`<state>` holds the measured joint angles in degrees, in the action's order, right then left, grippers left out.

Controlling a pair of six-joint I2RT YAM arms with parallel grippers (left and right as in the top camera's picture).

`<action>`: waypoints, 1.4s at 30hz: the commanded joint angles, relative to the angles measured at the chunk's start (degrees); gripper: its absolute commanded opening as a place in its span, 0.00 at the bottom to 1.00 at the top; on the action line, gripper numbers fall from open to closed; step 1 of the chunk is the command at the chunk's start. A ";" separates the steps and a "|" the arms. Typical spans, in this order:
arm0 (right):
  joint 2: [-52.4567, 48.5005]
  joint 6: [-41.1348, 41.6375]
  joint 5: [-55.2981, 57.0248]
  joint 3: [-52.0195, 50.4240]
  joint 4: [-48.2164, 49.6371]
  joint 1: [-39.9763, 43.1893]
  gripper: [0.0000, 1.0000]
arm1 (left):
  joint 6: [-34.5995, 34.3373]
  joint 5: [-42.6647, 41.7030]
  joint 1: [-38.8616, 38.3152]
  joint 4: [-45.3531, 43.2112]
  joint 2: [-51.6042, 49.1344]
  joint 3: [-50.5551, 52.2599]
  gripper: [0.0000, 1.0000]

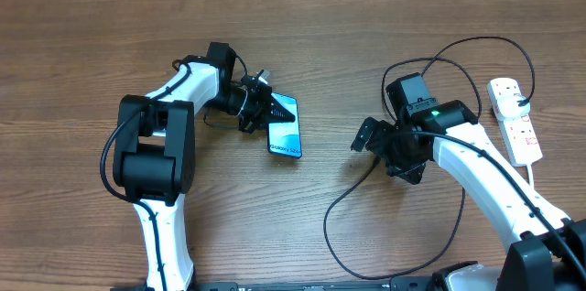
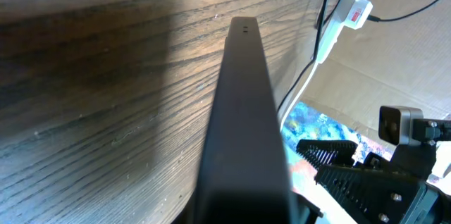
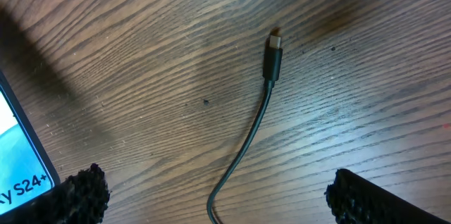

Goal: Plug charger to phone and switch on socket

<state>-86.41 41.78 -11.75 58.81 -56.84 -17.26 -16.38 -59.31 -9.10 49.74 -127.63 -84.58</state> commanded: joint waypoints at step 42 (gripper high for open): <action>-0.26 8.87 9.03 -4.09 4.96 -0.55 0.36 | -0.35 -16.55 3.93 0.90 0.42 -0.33 0.04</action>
<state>-86.41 50.06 -4.93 56.82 -53.10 -17.41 -16.40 -73.32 -5.04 50.57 -127.63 -84.58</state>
